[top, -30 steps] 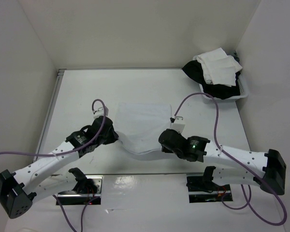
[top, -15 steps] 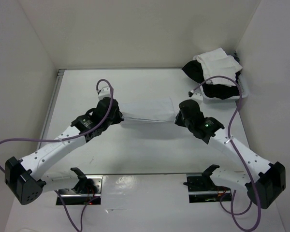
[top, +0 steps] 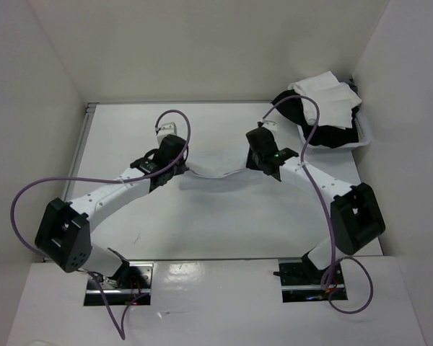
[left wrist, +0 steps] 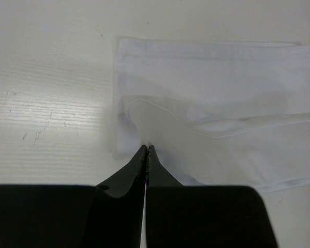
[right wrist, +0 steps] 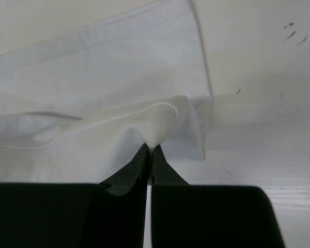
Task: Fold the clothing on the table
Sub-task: Fold the skirt
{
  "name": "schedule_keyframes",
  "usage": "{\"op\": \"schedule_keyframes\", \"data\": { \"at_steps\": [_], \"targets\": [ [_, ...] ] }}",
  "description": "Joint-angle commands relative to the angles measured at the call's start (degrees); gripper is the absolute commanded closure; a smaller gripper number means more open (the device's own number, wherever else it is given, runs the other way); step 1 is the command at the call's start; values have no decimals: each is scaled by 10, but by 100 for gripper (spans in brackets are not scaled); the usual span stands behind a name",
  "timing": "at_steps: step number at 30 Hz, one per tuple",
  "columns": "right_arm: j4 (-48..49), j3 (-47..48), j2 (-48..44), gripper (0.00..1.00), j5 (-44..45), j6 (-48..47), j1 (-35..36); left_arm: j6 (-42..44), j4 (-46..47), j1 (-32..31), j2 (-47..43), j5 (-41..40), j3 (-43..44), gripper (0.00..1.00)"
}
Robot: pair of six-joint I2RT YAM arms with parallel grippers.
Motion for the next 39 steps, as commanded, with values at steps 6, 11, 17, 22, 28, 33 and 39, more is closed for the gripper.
{"op": "schedule_keyframes", "data": {
  "at_steps": [6,11,17,22,28,33,39],
  "targets": [
    [87,55,72,100,-16,-39,-69,22,65,53,39,14,7,100],
    [102,75,119,100,-21,-49,-81,28,84,64,65,25,7,100],
    [119,125,187,100,-21,-60,-81,28,109,64,115,36,13,100],
    [125,152,233,100,-27,-65,-81,33,126,75,141,41,20,100],
    [131,180,265,87,-21,-71,-87,39,132,86,184,41,49,91],
    [131,186,265,55,-21,-71,-93,45,138,86,197,41,70,40],
    [125,226,281,47,-16,-81,-98,55,132,91,209,30,97,18]
  ]
}}
